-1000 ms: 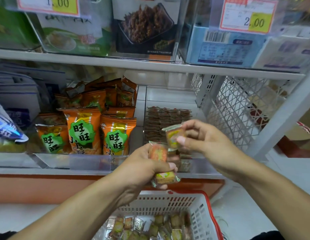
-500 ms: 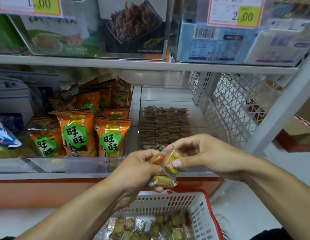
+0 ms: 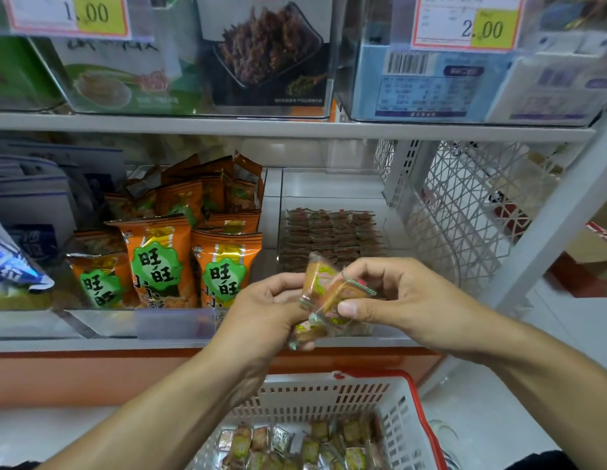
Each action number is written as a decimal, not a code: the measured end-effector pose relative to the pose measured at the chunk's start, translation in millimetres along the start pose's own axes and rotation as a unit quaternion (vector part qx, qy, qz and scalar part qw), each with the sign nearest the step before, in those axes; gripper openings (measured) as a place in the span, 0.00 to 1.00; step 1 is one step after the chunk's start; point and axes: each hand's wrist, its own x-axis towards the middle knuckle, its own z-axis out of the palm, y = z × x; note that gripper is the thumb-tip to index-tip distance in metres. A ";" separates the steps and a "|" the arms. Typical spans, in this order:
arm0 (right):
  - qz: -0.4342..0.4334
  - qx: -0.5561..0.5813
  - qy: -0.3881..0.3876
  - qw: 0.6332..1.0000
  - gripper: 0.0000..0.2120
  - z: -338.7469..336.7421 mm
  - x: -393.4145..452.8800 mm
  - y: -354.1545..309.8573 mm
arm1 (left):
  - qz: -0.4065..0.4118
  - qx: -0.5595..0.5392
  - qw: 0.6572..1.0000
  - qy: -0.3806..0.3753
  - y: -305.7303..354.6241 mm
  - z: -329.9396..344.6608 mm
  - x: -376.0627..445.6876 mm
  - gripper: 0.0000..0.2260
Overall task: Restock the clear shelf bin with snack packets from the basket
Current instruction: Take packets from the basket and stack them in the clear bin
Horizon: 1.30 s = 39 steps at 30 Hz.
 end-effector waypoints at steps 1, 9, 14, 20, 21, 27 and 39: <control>0.005 0.010 0.012 1.000 0.09 1.3 0.1 -0.2 | 0.001 0.003 1.000 -0.004 0.5 -0.5 -0.3 0.14; 0.077 0.107 0.114 0.985 0.28 3.4 3.1 -1.8 | 0.004 0.012 0.999 -0.040 0.3 1.6 -2.4 0.14; 0.127 0.102 0.102 0.981 0.18 0.1 0.7 -1.5 | -0.012 -0.002 0.998 -0.055 0.5 -1.1 0.6 0.19; 0.211 0.203 0.068 0.954 0.20 4.3 1.0 -1.7 | 0.008 -0.044 0.997 -0.068 3.0 0.5 0.7 0.25; 0.214 0.223 0.066 0.949 0.19 5.2 0.9 -1.6 | 0.012 -0.054 0.995 -0.081 3.8 0.5 -0.2 0.24; 0.214 0.262 0.021 0.941 0.22 5.2 -0.4 -3.8 | 0.029 -0.059 0.996 -0.053 8.5 -0.6 -5.7 0.11; 0.205 0.234 0.060 0.948 0.20 -3.8 0.1 -4.3 | 0.097 0.015 0.986 -0.133 7.1 -9.2 -3.7 0.19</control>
